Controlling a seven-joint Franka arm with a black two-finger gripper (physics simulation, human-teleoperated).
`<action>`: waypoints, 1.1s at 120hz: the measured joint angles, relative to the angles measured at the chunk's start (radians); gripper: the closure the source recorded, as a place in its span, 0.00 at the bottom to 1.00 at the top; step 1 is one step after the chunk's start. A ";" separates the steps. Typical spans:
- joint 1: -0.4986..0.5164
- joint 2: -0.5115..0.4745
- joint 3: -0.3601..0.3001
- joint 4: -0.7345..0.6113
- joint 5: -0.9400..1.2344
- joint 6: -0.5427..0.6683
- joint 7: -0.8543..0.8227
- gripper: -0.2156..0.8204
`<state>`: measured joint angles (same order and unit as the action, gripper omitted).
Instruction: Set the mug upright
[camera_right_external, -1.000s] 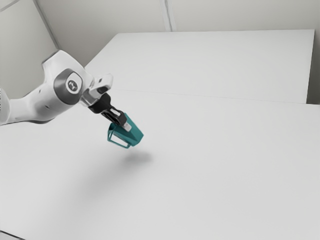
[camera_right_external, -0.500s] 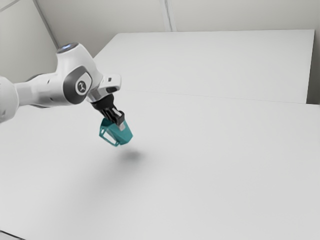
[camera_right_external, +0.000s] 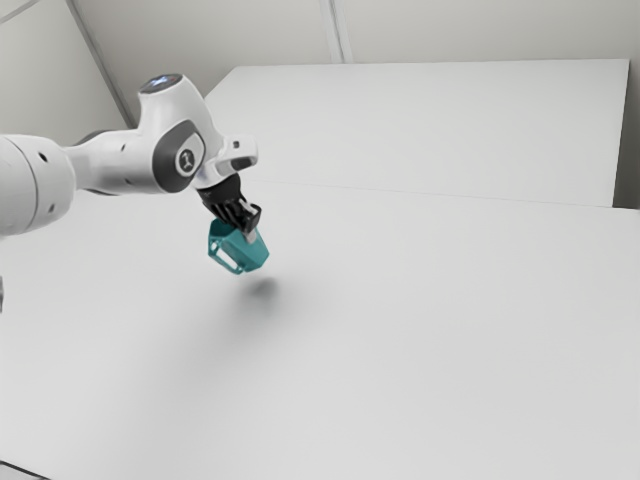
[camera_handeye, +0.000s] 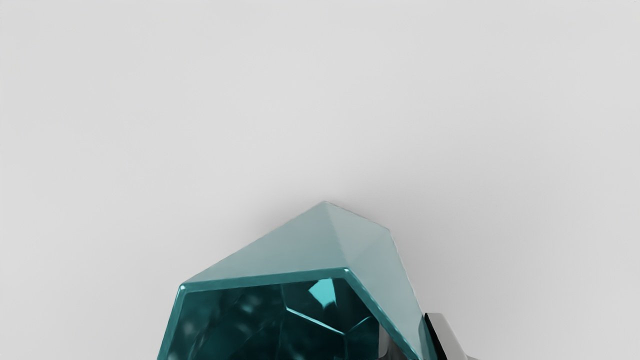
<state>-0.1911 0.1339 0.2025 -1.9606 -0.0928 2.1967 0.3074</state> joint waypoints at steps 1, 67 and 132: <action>0.000 0.002 0.000 0.002 0.001 0.000 -0.001 0.93; -0.004 0.085 -0.002 0.030 0.007 -0.006 -0.064 0.93; -0.002 0.119 -0.002 0.031 -0.003 0.000 -0.090 0.87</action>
<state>-0.1934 0.2525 0.2009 -1.9301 -0.0962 2.1962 0.2171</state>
